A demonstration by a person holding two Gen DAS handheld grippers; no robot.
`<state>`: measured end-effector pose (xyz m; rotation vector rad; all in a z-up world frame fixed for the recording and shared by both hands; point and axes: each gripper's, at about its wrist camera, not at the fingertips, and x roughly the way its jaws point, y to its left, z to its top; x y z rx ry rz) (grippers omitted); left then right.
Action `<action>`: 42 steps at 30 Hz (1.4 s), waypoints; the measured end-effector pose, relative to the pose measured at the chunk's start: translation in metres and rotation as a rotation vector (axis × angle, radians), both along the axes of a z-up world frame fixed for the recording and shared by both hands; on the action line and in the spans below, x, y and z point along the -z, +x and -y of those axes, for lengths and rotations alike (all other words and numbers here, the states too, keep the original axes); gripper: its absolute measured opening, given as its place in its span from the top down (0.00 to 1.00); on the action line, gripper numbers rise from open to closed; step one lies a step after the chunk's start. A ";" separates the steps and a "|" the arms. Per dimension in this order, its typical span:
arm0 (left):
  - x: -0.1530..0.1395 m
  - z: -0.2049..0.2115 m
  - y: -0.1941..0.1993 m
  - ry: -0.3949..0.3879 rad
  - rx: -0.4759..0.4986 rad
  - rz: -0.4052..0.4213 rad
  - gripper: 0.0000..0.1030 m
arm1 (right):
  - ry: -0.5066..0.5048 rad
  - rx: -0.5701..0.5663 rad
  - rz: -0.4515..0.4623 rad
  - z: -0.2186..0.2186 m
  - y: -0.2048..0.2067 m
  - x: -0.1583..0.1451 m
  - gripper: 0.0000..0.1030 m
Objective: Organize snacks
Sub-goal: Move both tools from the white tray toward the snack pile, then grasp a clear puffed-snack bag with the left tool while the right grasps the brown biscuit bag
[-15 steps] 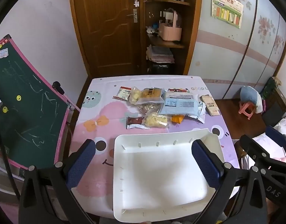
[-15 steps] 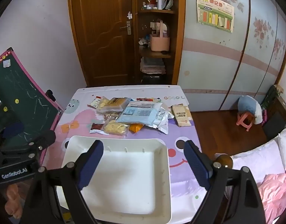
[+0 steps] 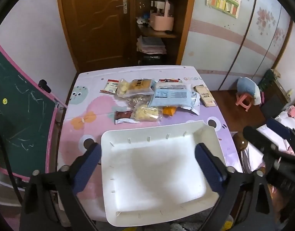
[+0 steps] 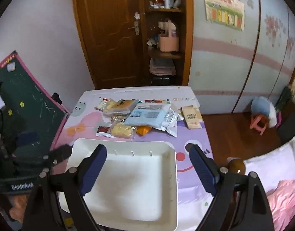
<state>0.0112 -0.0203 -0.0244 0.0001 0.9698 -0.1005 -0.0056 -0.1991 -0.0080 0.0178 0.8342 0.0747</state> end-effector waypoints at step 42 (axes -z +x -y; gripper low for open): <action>0.181 0.010 0.210 0.186 0.117 -0.325 0.07 | -0.048 0.190 -0.279 0.143 0.280 0.154 0.14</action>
